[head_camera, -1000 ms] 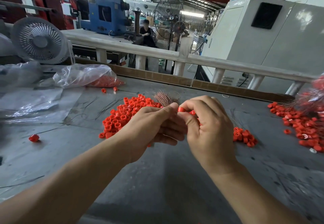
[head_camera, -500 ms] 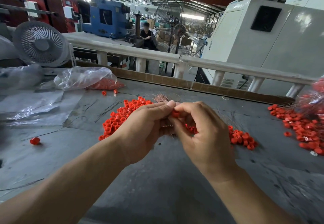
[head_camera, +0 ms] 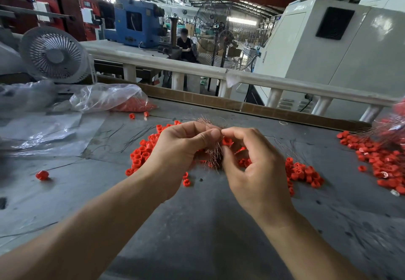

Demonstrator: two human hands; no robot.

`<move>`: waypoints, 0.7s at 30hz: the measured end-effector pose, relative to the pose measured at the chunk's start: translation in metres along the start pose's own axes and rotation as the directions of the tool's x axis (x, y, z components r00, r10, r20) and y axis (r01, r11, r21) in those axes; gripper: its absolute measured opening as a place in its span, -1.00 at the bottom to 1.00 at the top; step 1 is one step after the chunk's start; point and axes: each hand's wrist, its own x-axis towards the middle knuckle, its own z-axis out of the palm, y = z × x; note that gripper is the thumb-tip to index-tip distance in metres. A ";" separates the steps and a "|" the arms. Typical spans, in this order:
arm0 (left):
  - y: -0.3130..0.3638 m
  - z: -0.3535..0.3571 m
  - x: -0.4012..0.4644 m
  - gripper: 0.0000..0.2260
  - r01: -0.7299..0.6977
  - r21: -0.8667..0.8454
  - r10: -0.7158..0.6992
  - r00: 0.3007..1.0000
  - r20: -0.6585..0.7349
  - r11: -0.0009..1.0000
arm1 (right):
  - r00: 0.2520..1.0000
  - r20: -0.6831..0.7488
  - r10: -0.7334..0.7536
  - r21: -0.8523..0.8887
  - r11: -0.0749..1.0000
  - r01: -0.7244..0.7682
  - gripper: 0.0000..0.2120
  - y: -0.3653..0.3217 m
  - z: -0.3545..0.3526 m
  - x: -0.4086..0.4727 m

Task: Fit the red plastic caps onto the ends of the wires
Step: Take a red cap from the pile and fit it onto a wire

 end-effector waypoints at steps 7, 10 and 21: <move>-0.001 0.000 0.001 -0.89 0.011 0.017 -0.010 1.000 -0.015 1.000 | 0.999 0.030 0.042 -0.009 0.999 -0.042 -0.81 -0.001 0.000 0.000; -0.002 -0.002 0.002 -0.90 0.008 0.023 -0.008 1.000 -0.024 1.000 | 0.999 0.031 0.040 -0.005 0.999 -0.040 -0.81 -0.002 -0.001 0.001; 0.000 -0.003 0.002 -0.82 0.037 0.015 -0.037 0.999 -0.030 0.999 | 0.996 0.082 0.018 0.064 0.998 -0.023 -0.81 -0.001 -0.004 0.002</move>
